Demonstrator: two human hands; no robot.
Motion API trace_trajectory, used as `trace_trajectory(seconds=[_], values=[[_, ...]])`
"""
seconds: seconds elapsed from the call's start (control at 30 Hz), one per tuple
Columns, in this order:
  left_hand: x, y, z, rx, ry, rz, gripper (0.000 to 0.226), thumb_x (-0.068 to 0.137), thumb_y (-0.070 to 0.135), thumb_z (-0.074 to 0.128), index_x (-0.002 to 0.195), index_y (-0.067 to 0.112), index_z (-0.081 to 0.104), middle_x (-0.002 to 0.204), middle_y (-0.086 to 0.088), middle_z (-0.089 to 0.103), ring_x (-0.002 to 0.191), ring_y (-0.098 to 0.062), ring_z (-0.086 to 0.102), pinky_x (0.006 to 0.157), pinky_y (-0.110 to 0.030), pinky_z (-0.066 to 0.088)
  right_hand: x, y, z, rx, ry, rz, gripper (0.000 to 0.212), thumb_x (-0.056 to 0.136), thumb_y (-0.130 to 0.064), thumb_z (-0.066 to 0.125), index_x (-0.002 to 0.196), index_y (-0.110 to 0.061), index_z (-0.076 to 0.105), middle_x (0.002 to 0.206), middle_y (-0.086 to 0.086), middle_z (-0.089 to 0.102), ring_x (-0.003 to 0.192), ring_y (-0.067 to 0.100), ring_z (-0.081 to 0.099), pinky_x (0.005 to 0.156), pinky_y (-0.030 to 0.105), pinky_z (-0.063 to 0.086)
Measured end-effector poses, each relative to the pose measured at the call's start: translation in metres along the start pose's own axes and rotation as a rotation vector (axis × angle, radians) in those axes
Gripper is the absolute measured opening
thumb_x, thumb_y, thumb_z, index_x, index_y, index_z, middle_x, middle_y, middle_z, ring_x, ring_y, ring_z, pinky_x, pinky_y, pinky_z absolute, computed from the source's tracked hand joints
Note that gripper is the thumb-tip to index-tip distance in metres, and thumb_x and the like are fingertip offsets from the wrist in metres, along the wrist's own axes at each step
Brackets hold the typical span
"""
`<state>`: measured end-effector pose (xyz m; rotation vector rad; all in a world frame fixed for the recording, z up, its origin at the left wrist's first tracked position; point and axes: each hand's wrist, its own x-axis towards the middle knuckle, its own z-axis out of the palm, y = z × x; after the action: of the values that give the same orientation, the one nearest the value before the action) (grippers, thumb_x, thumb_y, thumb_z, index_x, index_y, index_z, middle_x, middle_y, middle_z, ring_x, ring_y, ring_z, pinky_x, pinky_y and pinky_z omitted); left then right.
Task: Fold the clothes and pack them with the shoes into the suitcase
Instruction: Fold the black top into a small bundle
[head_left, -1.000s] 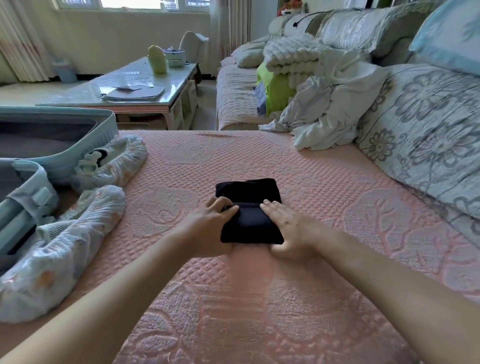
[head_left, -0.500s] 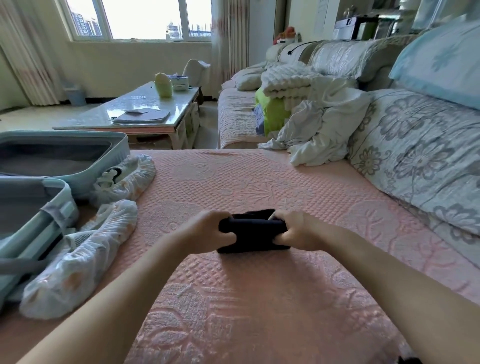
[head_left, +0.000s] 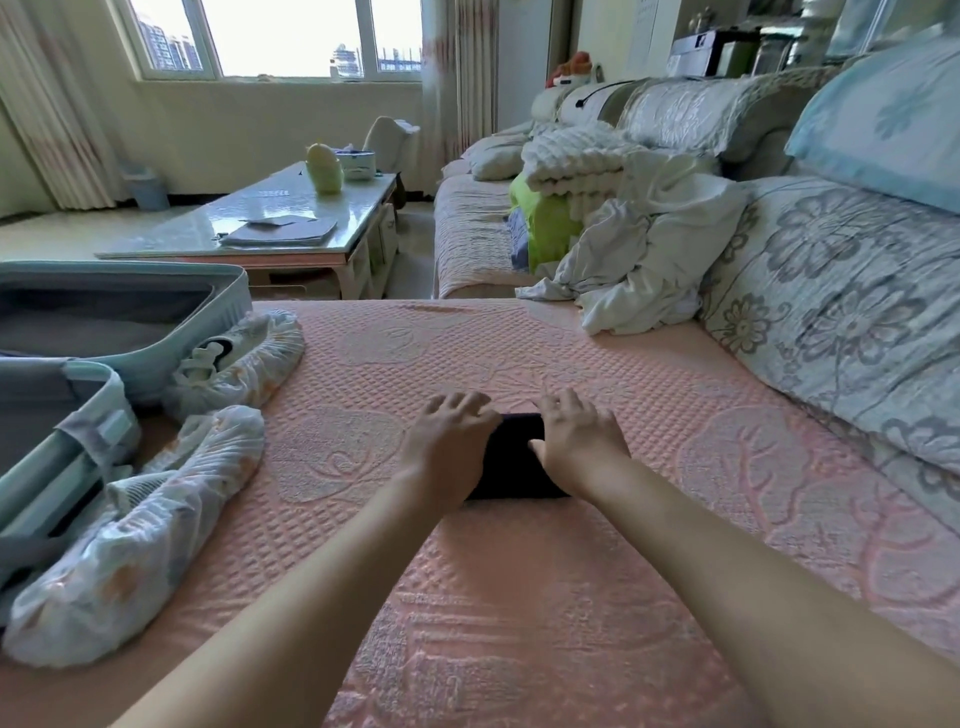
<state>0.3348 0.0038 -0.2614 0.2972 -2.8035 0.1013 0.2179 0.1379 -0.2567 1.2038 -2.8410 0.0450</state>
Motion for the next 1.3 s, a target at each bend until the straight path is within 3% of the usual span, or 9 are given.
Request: trace_trajectory(seconds=[0.1, 0.2, 0.47, 0.63, 0.77, 0.87, 1.03, 1.13, 1.3], values=[[-0.001, 0.007, 0.015, -0.056, -0.025, 0.018, 0.054, 0.090, 0.038, 0.028, 0.127, 0.020, 0.062, 0.131, -0.002, 0.062, 0.121, -0.026, 0.057, 0.104, -0.039, 0.041, 0.004, 0.000, 0.010, 0.076, 0.079, -0.198, 0.050, 0.100, -0.024, 0.043, 0.149, -0.020, 0.040, 0.156, 0.005, 0.036, 0.141, 0.026, 0.036, 0.115, 0.041, 0.027], [-0.003, 0.004, 0.029, -0.034, -0.146, -0.046, 0.075, 0.088, 0.053, 0.004, 0.150, 0.025, 0.037, 0.155, 0.002, 0.039, 0.143, -0.018, 0.033, 0.116, -0.035, 0.022, 0.012, -0.001, 0.028, 0.209, -0.087, -0.240, 0.058, 0.101, -0.023, 0.035, 0.158, -0.019, 0.024, 0.164, 0.002, 0.025, 0.151, 0.020, 0.022, 0.123, 0.040, 0.017], [-0.009, -0.023, 0.028, -0.148, -0.269, -0.081, 0.088, 0.088, 0.072, 0.044, 0.156, 0.021, 0.019, 0.157, 0.002, 0.029, 0.144, -0.019, 0.025, 0.118, -0.033, 0.023, 0.013, 0.006, 0.043, 0.368, -0.254, -0.163, 0.056, 0.107, -0.036, 0.024, 0.160, -0.036, 0.007, 0.168, -0.009, 0.002, 0.154, 0.009, -0.003, 0.124, 0.041, -0.006], [-0.018, -0.030, 0.028, -0.197, -0.280, -0.049, 0.100, 0.077, 0.061, 0.068, 0.155, 0.022, 0.020, 0.157, 0.001, 0.027, 0.144, -0.022, 0.029, 0.117, -0.032, 0.026, 0.015, 0.005, 0.043, 0.400, -0.189, -0.160, 0.056, 0.103, -0.037, 0.033, 0.158, -0.037, 0.020, 0.165, -0.006, 0.020, 0.151, 0.018, 0.016, 0.123, 0.045, 0.013], [-0.014, -0.038, 0.010, -0.102, -0.304, -0.003, 0.087, 0.078, 0.052, 0.067, 0.152, 0.033, 0.026, 0.154, 0.010, 0.032, 0.139, -0.016, 0.037, 0.108, -0.033, 0.039, 0.006, 0.001, 0.027, 0.330, -0.155, -0.171, 0.053, 0.098, -0.043, 0.044, 0.150, -0.031, 0.038, 0.152, 0.003, 0.042, 0.139, 0.025, 0.035, 0.116, 0.042, 0.028], [-0.024, -0.041, -0.002, -0.029, -0.317, 0.037, 0.081, 0.083, 0.040, 0.068, 0.153, 0.037, 0.026, 0.159, 0.013, 0.024, 0.144, -0.014, 0.027, 0.108, -0.033, 0.038, -0.011, -0.006, 0.010, 0.338, -0.171, -0.184, 0.039, 0.092, -0.049, 0.056, 0.121, -0.023, 0.059, 0.121, 0.003, 0.063, 0.114, 0.023, 0.057, 0.095, 0.036, 0.046], [-0.049, -0.042, -0.006, -0.180, -0.298, -0.038, 0.074, 0.086, 0.014, 0.057, 0.151, 0.038, 0.032, 0.161, 0.009, 0.019, 0.148, -0.016, 0.017, 0.114, -0.042, 0.035, -0.033, -0.029, -0.014, 0.007, -0.082, -0.242, 0.045, 0.090, -0.062, 0.048, 0.108, -0.022, 0.063, 0.107, 0.000, 0.065, 0.102, 0.023, 0.061, 0.090, 0.038, 0.047], [-0.059, -0.039, -0.007, -0.390, -0.126, -0.234, 0.064, 0.085, 0.008, 0.051, 0.144, 0.030, 0.047, 0.155, 0.006, 0.033, 0.143, -0.018, 0.026, 0.117, -0.036, 0.028, -0.033, -0.041, -0.014, 0.007, 0.034, -0.319, 0.058, 0.089, -0.056, 0.052, 0.137, -0.023, 0.050, 0.138, 0.004, 0.050, 0.127, 0.026, 0.046, 0.106, 0.041, 0.035], [-0.062, -0.036, -0.002, -0.539, -0.043, -0.488, 0.044, 0.094, 0.028, 0.055, 0.138, 0.019, 0.050, 0.134, -0.004, 0.049, 0.129, -0.023, 0.043, 0.109, -0.034, 0.034, -0.035, -0.061, 0.019, 0.349, -0.194, -0.314, 0.070, 0.101, -0.042, 0.041, 0.161, -0.032, 0.006, 0.169, 0.000, -0.003, 0.155, 0.018, -0.001, 0.126, 0.039, 0.007]])
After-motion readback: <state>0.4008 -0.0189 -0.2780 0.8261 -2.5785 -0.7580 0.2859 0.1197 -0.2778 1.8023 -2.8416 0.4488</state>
